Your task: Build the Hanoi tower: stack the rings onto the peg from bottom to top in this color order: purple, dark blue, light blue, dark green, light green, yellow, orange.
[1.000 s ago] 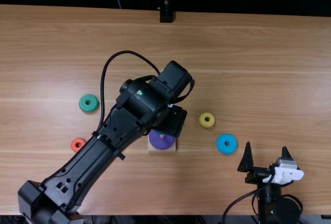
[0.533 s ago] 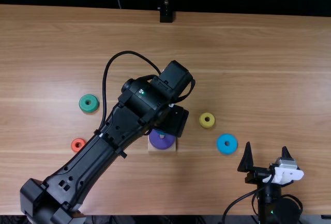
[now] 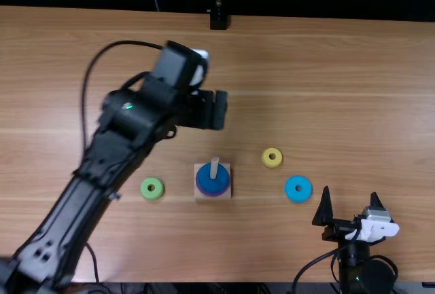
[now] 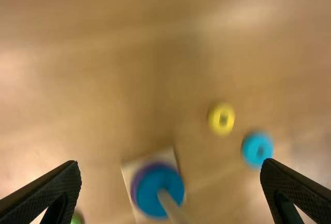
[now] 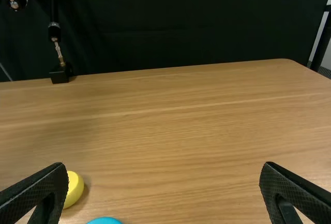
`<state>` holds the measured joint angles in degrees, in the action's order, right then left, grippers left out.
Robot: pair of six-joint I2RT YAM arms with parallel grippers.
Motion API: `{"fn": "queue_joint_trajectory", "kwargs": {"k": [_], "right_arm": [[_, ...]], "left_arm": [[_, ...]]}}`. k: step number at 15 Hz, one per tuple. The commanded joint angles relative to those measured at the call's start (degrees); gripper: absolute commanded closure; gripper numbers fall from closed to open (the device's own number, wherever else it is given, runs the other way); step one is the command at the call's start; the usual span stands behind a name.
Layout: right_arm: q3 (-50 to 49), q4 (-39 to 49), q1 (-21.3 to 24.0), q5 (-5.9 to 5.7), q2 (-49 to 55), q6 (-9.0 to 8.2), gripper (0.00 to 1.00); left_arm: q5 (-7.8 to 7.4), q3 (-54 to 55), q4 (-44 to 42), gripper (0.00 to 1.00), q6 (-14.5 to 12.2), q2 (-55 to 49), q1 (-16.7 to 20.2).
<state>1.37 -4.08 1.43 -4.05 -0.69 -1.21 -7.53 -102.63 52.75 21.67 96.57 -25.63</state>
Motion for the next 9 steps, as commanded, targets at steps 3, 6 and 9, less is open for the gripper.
{"fn": "queue_joint_trajectory", "kwargs": {"k": [3, 6, 9], "right_arm": [[-0.58, -0.84, 0.5, 0.36, 0.69, 0.05, 0.0], [-0.58, -0.84, 0.5, 0.36, 0.69, 0.05, 0.0], [-0.58, -0.84, 0.59, 0.36, 0.69, 0.05, 0.0]], "left_arm": [[-0.27, 22.21, -16.58, 0.0, -0.05, -21.6, 13.5], [-0.59, 51.56, -33.45, 0.0, -2.16, -42.26, 21.14], [-0.27, 79.78, -54.76, 0.0, -21.57, -64.41, 22.99]]}}
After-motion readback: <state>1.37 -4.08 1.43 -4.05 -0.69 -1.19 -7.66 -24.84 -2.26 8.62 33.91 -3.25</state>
